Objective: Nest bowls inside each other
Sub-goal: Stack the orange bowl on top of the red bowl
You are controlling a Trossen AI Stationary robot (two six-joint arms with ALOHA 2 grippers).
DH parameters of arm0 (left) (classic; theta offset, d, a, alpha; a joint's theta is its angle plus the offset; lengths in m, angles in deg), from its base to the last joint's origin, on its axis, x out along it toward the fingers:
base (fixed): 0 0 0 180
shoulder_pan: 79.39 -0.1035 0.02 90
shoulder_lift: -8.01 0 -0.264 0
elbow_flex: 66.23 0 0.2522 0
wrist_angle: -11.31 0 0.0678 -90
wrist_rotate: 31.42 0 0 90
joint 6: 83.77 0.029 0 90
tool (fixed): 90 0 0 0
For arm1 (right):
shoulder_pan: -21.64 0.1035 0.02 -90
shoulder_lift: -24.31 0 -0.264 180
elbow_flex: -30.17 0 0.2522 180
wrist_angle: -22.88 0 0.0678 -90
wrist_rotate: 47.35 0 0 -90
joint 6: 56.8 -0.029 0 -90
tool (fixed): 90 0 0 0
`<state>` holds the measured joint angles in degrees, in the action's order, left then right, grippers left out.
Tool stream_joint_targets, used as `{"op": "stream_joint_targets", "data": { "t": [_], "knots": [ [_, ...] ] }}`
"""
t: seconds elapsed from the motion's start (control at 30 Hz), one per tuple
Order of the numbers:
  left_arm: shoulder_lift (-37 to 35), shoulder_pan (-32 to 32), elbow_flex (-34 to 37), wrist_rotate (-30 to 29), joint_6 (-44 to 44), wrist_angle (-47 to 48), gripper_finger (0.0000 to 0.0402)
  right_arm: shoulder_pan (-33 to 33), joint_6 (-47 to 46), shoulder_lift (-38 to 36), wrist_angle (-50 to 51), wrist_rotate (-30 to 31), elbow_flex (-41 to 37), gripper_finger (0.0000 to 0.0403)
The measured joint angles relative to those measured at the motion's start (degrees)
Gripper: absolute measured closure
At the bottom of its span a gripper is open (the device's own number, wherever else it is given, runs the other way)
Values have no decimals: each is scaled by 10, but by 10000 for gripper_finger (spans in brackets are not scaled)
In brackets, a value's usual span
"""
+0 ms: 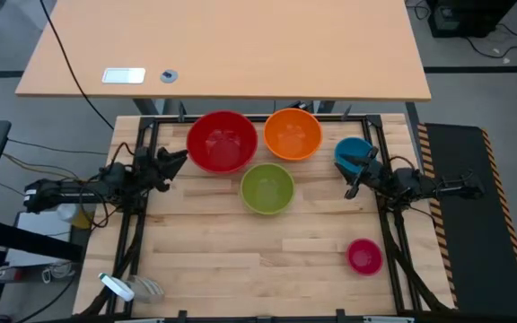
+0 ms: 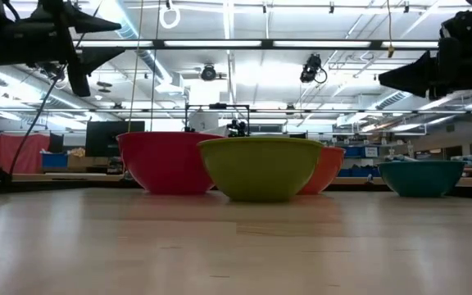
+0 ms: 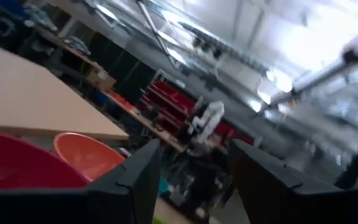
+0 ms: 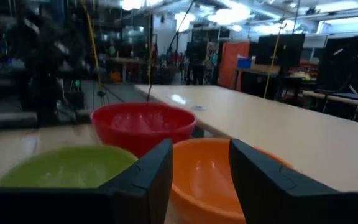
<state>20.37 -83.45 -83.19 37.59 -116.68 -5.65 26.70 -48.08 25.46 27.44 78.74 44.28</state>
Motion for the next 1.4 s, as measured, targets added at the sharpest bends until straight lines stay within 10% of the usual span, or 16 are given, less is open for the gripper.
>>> {"op": "stream_joint_targets", "data": {
  "t": [0.23, 0.63, 1.1, 1.4],
  "knots": [
    [-1, 0, 0, -49, -71, -26, 208, -23, -286, 2, -162, 88, 0, 239],
    [1, 0, -1, -82, -119, -68, 208, -105, -402, 128, -45, -136, 110, 239],
    [95, 0, -98, -142, -85, 21, 192, -195, -287, 447, 0, -394, 371, 239],
    [128, 0, -164, -139, -100, 135, 103, -274, -313, 608, 225, -287, 535, 240]
  ]
}}
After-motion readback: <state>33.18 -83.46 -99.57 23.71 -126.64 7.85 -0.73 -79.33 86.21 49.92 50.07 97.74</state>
